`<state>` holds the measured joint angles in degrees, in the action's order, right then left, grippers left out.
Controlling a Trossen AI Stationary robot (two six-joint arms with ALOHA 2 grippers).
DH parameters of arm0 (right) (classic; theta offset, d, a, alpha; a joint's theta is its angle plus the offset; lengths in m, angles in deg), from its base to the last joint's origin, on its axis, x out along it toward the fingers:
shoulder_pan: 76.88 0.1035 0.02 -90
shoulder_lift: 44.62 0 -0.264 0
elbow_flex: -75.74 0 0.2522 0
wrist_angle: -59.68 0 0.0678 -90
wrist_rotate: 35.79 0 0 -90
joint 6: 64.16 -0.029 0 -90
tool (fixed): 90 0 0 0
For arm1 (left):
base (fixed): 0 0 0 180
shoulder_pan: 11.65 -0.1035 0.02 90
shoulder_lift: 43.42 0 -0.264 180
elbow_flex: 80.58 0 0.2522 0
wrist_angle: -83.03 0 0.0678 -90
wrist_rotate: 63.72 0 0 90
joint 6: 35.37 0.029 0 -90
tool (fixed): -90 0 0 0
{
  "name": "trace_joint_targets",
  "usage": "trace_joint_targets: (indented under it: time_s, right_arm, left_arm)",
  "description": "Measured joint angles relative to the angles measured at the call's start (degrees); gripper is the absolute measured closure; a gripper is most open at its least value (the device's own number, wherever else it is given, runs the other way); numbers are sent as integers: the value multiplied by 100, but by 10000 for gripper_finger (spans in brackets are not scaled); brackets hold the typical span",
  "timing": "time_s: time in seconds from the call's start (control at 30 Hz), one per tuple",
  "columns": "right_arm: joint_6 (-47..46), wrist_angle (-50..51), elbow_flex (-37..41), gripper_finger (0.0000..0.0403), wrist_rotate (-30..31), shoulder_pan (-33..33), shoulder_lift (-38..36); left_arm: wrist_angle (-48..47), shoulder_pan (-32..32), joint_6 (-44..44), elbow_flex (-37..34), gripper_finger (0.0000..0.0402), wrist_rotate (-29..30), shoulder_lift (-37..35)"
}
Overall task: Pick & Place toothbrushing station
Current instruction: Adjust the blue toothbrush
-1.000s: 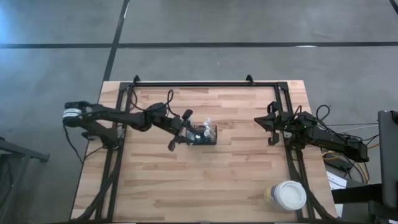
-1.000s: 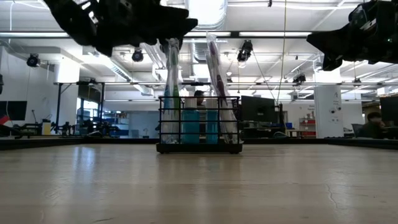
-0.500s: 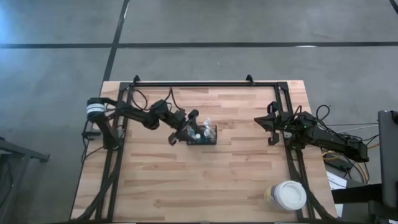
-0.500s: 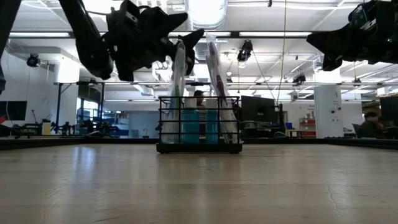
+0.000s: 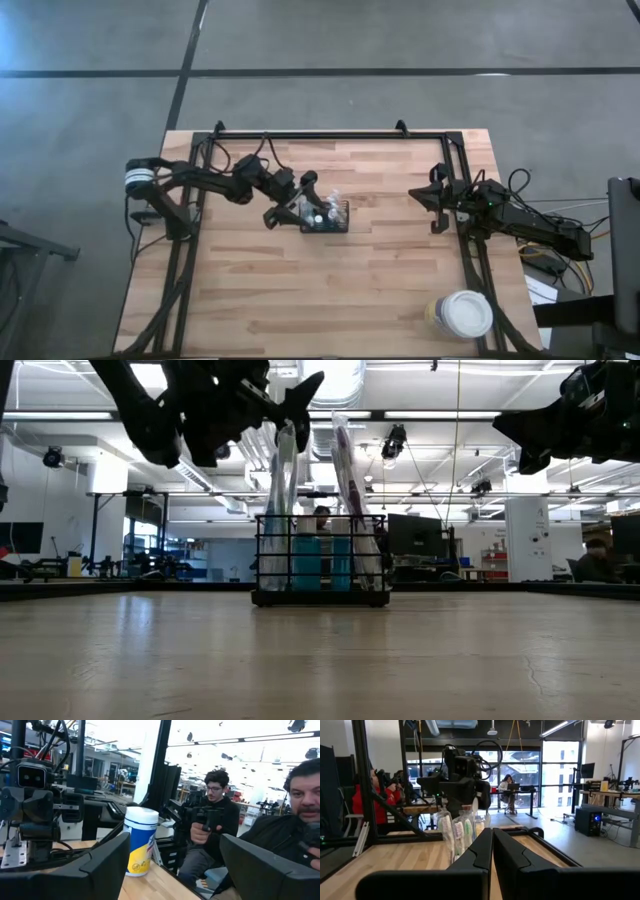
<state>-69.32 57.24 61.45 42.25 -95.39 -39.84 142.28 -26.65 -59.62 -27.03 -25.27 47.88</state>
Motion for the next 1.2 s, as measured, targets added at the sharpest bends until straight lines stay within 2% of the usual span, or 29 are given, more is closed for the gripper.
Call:
trace_joint_targets:
  time_s: [0.17, 0.33, 0.53, 0.63, 0.77, 1.0, 1.1, 1.2]
  right_arm:
    - [-30, -4, 0, 390, 2, -1, 0]
    - [-432, -286, 0, 390, 2, -1, 50]
    - [-651, -584, -20, 390, -9, 1, 474]
    - [-665, -586, -206, 390, -9, 1, 904]
    - [-645, -598, -632, 390, -7, 1, 1627]
    - [-558, -569, -1464, 390, -2, 1, 3079]
    - [-502, -581, -1824, 388, -4, 34, 3736]
    - [-454, -738, -2160, 370, -111, 114, 4370]
  left_arm:
    - [-116, 2, 28, 0, 91, 4, -10]
    - [-209, 4, 127, -2, 88, 56, -10]
    - [-341, 0, 134, -2, 79, 290, -13]
    - [-502, 0, 312, -4, 73, 324, -14]
    - [-502, 0, 336, -2, 65, 653, -14]
    - [-489, -1, -409, 76, 53, 1524, -16]
    - [-489, 0, -411, 76, 49, 1507, -30]
    - [-466, 7, -387, 78, 49, 1348, -47]
